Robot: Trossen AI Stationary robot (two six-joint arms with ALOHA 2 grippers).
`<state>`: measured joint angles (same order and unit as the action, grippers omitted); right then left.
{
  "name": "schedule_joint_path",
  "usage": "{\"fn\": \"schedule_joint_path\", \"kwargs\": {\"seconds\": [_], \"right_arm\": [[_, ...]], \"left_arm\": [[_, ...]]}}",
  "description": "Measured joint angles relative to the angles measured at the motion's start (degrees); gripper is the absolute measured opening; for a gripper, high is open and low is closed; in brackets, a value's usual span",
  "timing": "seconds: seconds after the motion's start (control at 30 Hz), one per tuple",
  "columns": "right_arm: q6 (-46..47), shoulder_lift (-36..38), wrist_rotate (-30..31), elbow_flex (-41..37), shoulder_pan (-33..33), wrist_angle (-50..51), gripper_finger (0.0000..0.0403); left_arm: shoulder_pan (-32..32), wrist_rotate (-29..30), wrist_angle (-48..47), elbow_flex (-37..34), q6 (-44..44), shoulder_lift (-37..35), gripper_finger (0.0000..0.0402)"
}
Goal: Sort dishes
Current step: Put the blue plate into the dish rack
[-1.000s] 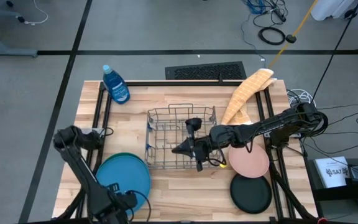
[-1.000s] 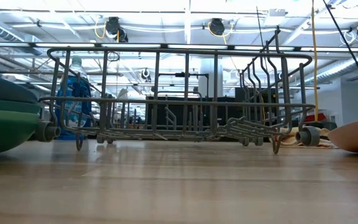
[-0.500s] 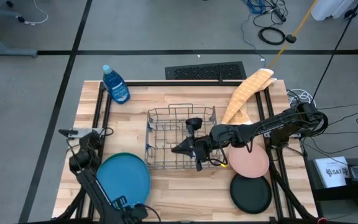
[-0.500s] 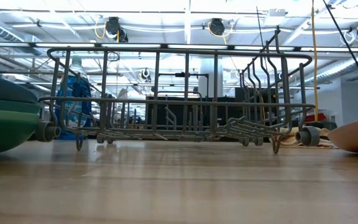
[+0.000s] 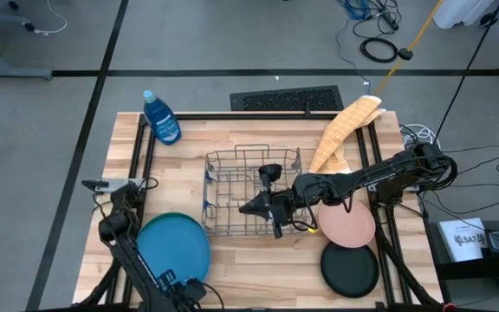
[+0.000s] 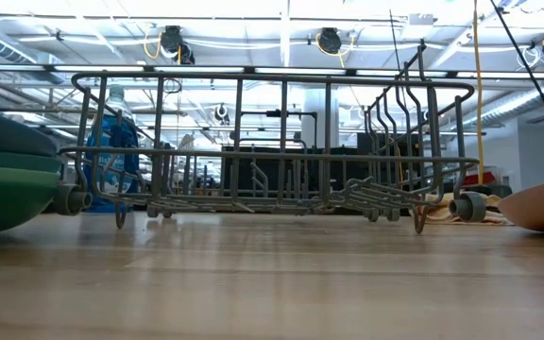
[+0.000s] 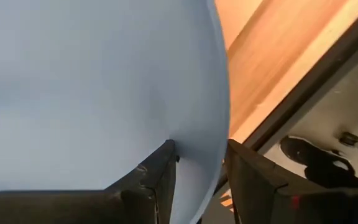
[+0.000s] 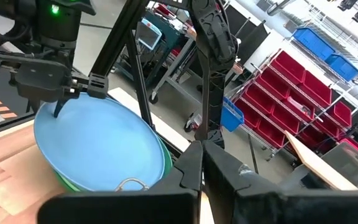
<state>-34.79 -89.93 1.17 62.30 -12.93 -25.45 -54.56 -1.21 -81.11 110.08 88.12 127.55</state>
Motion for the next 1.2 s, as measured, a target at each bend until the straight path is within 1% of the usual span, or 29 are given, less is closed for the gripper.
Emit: {"fn": "schedule_joint_path", "kwargs": {"seconds": [0.17, 0.23, 0.3, 0.4, 0.43, 0.47, 0.63, 0.8, 0.87, 0.97, 1.2], "right_arm": [[0.8, 0.0, 0.0, 0.0, -0.2, 0.0, 0.0009], [1.1, 0.0, 0.0, 0.0, -0.2, 0.0, 0.0009], [1.1, 0.0, 0.0, 0.0, -0.2, 0.0, 0.0009], [1.1, 0.0, 0.0, 0.0, -0.3, 0.0, 0.0009], [1.1, 0.0, 0.0, 0.0, -0.3, 0.0, 0.0009], [1.1, 0.0, 0.0, 0.0, -0.3, 0.0, 0.0009], [1.4, 0.0, 0.0, 0.0, -0.3, 0.0, 0.0009], [2.6, 0.0, 0.0, 0.0, -0.3, 0.0, 0.0009], [2.6, 0.0, 0.1, 0.0, -0.3, 0.0, 0.0009], [2.5, 0.0, 0.5, 0.0, -0.3, 0.0, 0.0009], [0.2, 0.8, 1.3, 0.0, -0.4, 0.0, 0.0009]], "left_arm": [[0.2, 0.0, 0.5, -0.7, 0.1, 0.0, 0.0135], [0.3, -0.5, 1.0, -0.7, 0.1, 0.0, 0.0125], [0.4, -1.9, 1.1, -0.2, 0.0, 0.0, 0.0098], [0.5, -2.2, 0.8, 1.6, -0.4, 0.0, 0.0032], [0.5, -2.2, 0.7, 2.3, -0.6, 0.0, 0.0017], [0.5, -2.0, 0.6, 3.0, -0.6, 0.0, 0.0012], [0.5, -1.9, -3.3, 8.1, -1.2, 0.0, 0.0004], [0.5, -0.4, -8.3, 14.2, -2.2, -0.1, 0.0002], [0.5, 0.4, -8.8, 16.6, -3.6, -0.2, 0.0002], [0.5, 3.9, -8.9, 18.4, -4.4, -1.9, 0.0001], [-0.3, 9.0, -8.9, 18.6, -4.5, -8.3, 0.0001]]}}
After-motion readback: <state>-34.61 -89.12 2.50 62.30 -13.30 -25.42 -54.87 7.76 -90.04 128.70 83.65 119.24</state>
